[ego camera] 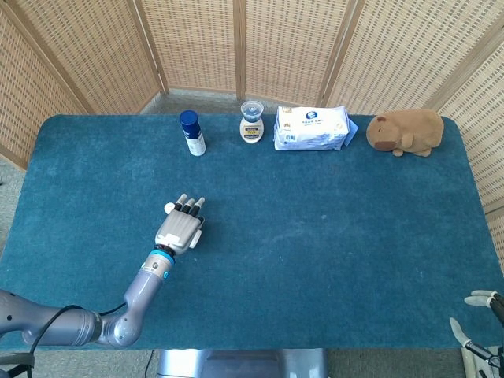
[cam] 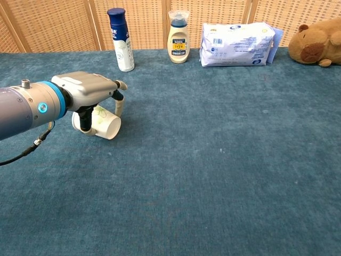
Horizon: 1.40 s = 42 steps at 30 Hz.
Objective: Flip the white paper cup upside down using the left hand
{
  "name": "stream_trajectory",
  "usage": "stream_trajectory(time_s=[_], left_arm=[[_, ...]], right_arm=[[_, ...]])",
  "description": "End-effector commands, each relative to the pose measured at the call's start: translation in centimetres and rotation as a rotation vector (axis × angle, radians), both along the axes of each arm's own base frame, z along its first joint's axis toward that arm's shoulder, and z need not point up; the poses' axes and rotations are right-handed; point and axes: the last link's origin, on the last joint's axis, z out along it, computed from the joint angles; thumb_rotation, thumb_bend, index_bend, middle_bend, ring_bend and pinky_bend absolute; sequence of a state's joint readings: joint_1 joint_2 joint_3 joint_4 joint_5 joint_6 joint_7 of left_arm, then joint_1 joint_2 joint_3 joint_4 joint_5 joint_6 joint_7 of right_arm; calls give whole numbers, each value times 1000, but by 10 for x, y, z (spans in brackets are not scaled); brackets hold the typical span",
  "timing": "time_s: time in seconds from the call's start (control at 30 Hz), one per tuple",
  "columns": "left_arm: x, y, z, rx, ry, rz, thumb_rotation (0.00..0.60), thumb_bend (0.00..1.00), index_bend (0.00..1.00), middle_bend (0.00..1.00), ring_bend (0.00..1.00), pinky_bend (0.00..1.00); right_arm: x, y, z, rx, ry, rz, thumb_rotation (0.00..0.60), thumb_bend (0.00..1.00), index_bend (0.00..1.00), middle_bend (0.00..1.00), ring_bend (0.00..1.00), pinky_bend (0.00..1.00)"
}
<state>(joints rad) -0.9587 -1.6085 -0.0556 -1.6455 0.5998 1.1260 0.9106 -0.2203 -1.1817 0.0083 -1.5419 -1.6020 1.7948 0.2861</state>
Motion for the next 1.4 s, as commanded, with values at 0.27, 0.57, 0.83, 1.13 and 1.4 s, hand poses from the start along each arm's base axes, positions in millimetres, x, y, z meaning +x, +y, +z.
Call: stream_trajectory(time_s=[0.27, 0.57, 0.83, 1.13, 1.4], left_arm=[[1, 3, 18, 21, -240, 128, 600, 269, 521, 11, 0, 8], [-20, 30, 69, 29, -647, 311, 600, 269, 521, 11, 0, 7], [-65, 47, 91, 44, -860, 503, 600, 260, 521, 10, 0, 7], [-91, 52, 91, 66, -862, 535, 600, 234, 521, 10, 0, 7], [-87, 66, 73, 77, -1099, 626, 600, 229, 521, 10, 0, 7]], right_arm=[[1, 2, 0, -4, -5, 9, 433, 318, 427, 373, 356, 368], [2, -1, -4, 6, -11, 21, 432, 317, 427, 373, 356, 368], [6, -6, -6, 11, -6, 37, 433, 317, 427, 373, 356, 368], [12, -10, -10, 23, -6, 52, 433, 317, 427, 373, 356, 368], [15, -9, -7, 17, 13, 38, 431, 317, 427, 373, 356, 368]])
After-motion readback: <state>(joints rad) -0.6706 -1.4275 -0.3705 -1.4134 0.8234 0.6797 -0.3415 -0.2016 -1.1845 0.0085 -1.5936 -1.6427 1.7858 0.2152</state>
